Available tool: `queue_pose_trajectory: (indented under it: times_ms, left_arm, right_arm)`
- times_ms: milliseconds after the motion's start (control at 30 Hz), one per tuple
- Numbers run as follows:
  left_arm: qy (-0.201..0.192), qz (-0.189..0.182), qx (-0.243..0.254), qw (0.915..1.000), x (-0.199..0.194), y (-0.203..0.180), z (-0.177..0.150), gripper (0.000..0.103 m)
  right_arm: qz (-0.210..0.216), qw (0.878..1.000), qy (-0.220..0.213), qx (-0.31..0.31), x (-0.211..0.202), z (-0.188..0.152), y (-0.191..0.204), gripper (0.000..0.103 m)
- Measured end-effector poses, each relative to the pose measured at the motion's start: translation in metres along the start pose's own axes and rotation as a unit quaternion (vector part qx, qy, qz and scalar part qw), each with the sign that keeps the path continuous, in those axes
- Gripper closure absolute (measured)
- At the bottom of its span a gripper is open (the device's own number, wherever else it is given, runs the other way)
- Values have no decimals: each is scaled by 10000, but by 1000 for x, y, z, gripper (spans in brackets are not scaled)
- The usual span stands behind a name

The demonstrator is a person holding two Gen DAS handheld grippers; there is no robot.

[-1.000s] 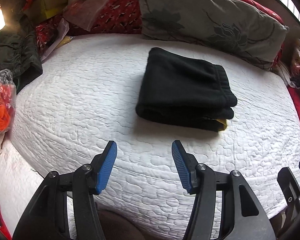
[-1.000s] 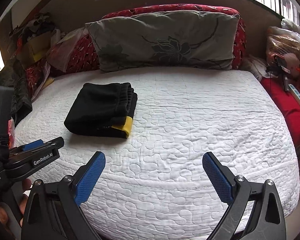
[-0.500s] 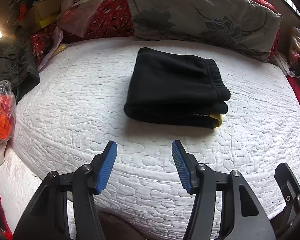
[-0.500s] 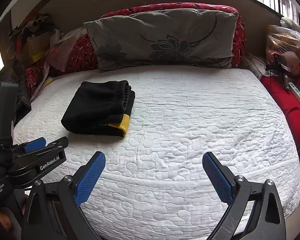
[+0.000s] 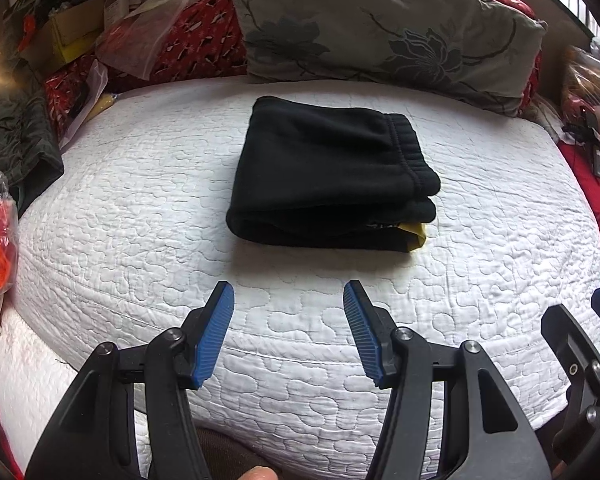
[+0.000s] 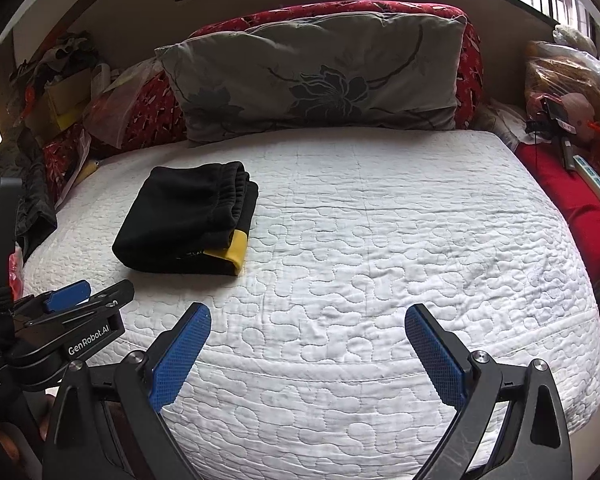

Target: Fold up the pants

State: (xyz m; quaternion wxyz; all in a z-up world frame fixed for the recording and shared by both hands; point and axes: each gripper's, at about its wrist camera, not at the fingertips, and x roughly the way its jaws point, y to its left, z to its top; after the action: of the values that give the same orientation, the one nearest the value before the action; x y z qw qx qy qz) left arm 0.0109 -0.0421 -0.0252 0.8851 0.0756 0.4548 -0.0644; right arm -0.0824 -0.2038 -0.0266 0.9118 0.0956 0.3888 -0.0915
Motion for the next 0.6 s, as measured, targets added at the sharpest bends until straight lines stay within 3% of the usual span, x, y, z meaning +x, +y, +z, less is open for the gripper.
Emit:
queue_pose_trajectory:
  times_ms: [600]
  left_arm:
    - [143, -381, -57, 9992, -1, -2, -1, 47]
  right_arm:
    - [-54, 9999, 62, 62, 1, -1, -6, 4]
